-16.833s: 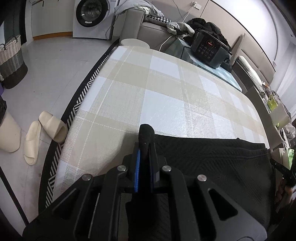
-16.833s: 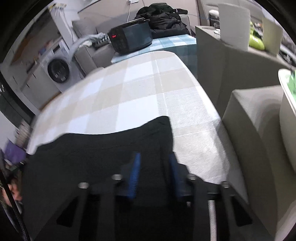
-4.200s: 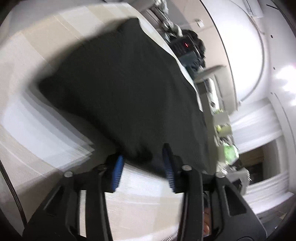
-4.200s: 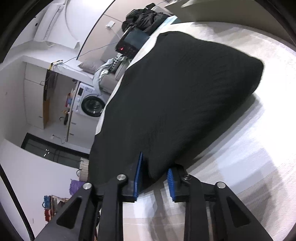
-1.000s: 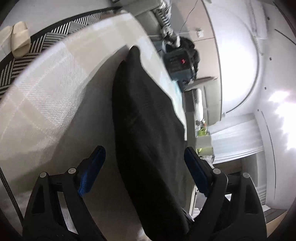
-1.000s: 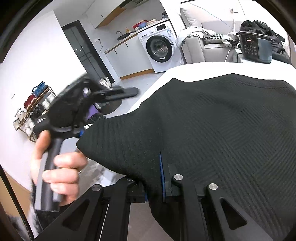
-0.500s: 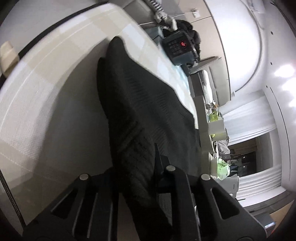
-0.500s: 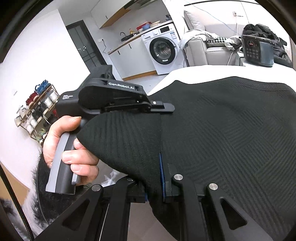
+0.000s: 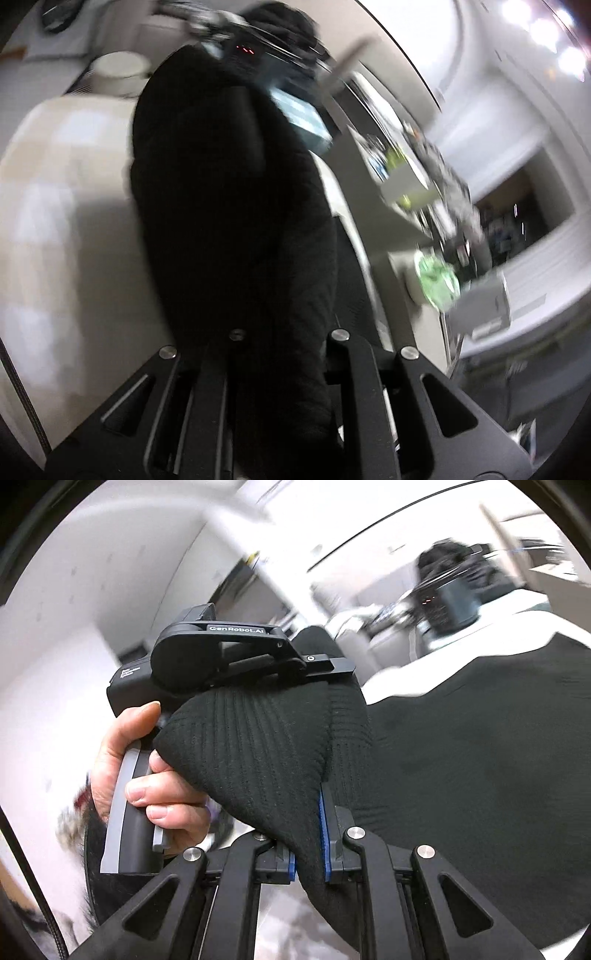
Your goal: Fold small clothes
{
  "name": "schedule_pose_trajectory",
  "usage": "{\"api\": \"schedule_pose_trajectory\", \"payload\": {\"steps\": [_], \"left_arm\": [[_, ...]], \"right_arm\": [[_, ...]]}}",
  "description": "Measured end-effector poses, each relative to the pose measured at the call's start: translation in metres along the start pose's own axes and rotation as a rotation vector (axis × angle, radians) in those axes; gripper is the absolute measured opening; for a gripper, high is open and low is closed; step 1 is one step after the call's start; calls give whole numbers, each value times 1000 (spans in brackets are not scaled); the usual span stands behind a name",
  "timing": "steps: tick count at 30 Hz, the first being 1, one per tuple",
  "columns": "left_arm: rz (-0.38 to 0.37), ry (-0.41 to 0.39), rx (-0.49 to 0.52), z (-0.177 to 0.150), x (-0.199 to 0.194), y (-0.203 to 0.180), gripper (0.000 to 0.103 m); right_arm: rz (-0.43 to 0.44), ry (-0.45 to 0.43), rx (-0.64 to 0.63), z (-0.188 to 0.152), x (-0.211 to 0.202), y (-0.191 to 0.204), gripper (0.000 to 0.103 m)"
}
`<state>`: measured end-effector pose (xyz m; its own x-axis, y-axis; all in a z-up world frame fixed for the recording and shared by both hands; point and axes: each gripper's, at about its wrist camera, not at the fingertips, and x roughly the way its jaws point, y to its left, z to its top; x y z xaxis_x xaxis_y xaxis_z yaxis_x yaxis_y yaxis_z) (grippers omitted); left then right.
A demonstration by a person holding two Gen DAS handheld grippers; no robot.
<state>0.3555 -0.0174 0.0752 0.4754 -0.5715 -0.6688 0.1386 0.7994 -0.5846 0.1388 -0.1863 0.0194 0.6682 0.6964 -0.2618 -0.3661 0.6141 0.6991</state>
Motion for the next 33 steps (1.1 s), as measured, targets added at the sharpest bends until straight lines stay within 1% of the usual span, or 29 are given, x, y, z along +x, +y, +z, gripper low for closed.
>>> {"api": "schedule_pose_trajectory", "payload": {"steps": [2, 3, 4, 5, 6, 7, 8, 9, 10, 11, 12, 13, 15, 16, 17, 20, 23, 24, 25, 26, 29, 30, 32, 33], "left_arm": [[-11, 44, 72, 4, 31, -42, 10], [-26, 74, 104, 4, 54, -65, 11], [-29, 103, 122, 2, 73, -83, 14], [-36, 123, 129, 0, 86, -92, 21], [-63, 145, 127, -3, 103, -102, 27], [-99, 161, 115, -7, 119, -108, 40], [-107, 177, 110, -14, 128, -111, 53], [-113, 197, 103, -20, 139, -113, 57], [-128, 213, 100, -27, 144, -113, 60], [-155, 221, 103, -34, 145, -113, 61], [-162, 221, 105, -39, 143, -109, 63], [-158, 212, 111, -41, 136, -106, 65], [-143, 183, 116, -45, 122, -93, 68], [-122, 162, 116, -47, 111, -85, 70], [-110, 152, 116, -51, 107, -76, 70], [-43, 109, 88, -59, 89, -49, 71], [-8, 93, 45, -69, 71, -20, 71], [5, 91, 30, -72, 68, -10, 71], [20, 82, 13, -76, 63, -1, 71], [24, 78, 7, -79, 59, 6, 71], [38, 72, -16, -90, 50, 24, 71], [38, 69, -20, -93, 45, 30, 71], [59, 71, -18, -103, 40, 40, 71], [67, 73, -16, -106, 41, 43, 71]], "right_arm": [[-31, -50, 51, 7, -24, -19, 10], [-61, -75, 82, 11, -40, -33, 10], [-84, -80, 101, 14, -49, -43, 10], [-115, -82, 124, 16, -59, -55, 10], [-142, -85, 147, 17, -69, -68, 11], [-179, -76, 164, 17, -80, -82, 14], [-210, -64, 172, 17, -84, -90, 16], [-241, -45, 180, 17, -90, -99, 22], [-259, -20, 190, 16, -97, -110, 37], [-269, -7, 203, 15, -105, -120, 46], [-274, -6, 221, 14, -113, -129, 54], [-273, 0, 226, 13, -118, -134, 55], [-281, 8, 216, 18, -122, -143, 55], [-276, 7, 208, 21, -124, -147, 55], [-268, 6, 207, 22, -126, -150, 55], [-269, 28, 217, 30, -120, -160, 55], [-287, 41, 220, 35, -113, -160, 54], [-300, 40, 210, 38, -110, -160, 42], [-318, 43, 183, 41, -108, -156, 21], [-332, 41, 156, 45, -107, -152, 16], [-322, -28, 89, 56, -120, -136, 14], [-336, -38, 70, 58, -124, -133, 14], [-402, -14, 64, 56, -127, -136, 15], [-450, 32, 77, 51, -125, -145, 16]]}}
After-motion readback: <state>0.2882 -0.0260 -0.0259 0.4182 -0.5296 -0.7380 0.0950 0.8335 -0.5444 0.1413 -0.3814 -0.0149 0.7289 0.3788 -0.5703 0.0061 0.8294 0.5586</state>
